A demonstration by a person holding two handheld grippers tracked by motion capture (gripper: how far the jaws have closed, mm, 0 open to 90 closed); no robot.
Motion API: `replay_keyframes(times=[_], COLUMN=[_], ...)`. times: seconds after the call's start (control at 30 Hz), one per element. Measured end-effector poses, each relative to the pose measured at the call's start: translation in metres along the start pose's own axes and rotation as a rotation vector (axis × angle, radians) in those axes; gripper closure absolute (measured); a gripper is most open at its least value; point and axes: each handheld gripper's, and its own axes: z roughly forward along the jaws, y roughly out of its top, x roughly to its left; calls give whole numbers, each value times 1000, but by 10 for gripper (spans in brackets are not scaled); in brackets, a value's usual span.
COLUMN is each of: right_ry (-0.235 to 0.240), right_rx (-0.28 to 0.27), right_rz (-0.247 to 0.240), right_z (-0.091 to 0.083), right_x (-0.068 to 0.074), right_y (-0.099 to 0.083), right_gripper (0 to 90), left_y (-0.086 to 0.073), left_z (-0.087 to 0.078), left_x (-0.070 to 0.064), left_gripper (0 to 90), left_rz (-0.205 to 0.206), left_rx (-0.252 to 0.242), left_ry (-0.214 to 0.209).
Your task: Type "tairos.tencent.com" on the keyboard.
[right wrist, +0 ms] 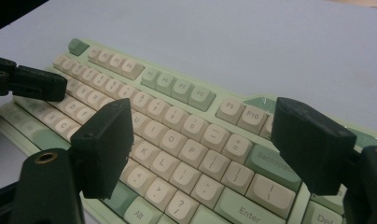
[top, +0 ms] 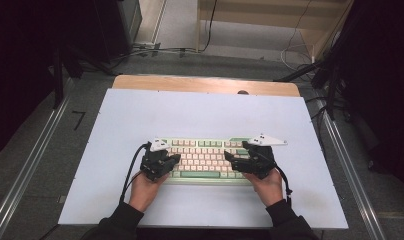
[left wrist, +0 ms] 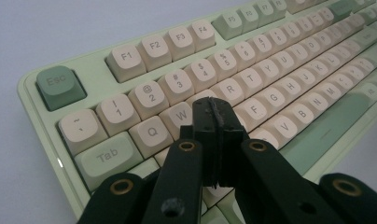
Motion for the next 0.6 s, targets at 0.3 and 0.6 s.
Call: replay_keyframes(times=[0.3,0.6], right_ry=[-2,-3], right_rx=[-1,3], right_rz=[0,0], right_z=[0,1], right_x=[-1,-1], right_y=[0,-1], right_gripper=[197,197], left_y=[0,0], left_z=[1,0], left_x=[1,1], left_gripper=[900,900], left_rz=[-8,-19], left_rx=[0,-8], left_ry=[-4,-27])
